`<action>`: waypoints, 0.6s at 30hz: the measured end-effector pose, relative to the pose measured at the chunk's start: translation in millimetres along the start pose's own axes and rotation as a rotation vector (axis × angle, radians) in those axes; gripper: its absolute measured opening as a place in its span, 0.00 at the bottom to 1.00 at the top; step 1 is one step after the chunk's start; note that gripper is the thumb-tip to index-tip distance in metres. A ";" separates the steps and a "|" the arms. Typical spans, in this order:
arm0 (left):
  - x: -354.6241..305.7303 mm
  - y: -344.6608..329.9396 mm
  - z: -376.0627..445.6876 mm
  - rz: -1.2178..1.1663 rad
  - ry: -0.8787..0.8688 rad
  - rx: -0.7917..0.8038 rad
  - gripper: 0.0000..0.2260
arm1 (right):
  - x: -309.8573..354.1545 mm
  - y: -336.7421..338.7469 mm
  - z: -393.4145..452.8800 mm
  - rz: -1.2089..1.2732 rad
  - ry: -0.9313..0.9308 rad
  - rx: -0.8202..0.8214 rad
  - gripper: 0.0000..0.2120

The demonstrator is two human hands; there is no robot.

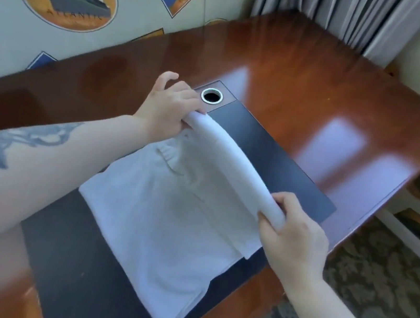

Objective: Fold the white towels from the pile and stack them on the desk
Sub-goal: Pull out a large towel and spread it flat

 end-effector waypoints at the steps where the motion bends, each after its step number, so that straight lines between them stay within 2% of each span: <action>1: 3.0 5.3 -14.7 0.009 0.020 -0.012 0.16 | 8.2 -3.7 -12.4 0.019 0.034 0.004 0.13; 5: 10.2 12.0 -87.4 0.003 0.207 -0.021 0.24 | 27.0 -23.5 -59.4 0.209 0.084 0.078 0.21; 8: 17.6 16.0 -127.6 0.068 0.218 -0.052 0.29 | 42.3 -32.0 -81.1 0.285 0.310 0.077 0.19; 11: 30.8 34.8 -151.3 0.156 0.265 -0.161 0.25 | 65.1 -36.5 -94.5 0.326 0.539 0.056 0.17; 13: 35.4 38.5 -175.3 0.203 0.304 -0.195 0.24 | 76.7 -44.5 -106.3 0.324 0.627 0.106 0.19; 15: 35.8 29.4 -204.8 0.186 0.319 -0.112 0.27 | 79.0 -60.2 -120.6 0.292 0.671 0.277 0.19; 16: 34.7 21.2 -218.6 0.162 0.339 -0.022 0.29 | 78.9 -70.2 -126.6 0.255 0.668 0.413 0.20; 18: 28.9 0.7 -243.4 0.110 0.433 0.259 0.35 | 72.5 -91.7 -141.0 0.159 0.648 0.716 0.25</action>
Point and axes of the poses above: each hand's wrist, its own z-axis towards the middle knuckle, its own y-axis out of the back of the hand, x = y × z, the point moved 5 cm from there along z, towards the middle knuckle, and after that the axes turned 10 degrees about z, right-handed, at the moved point
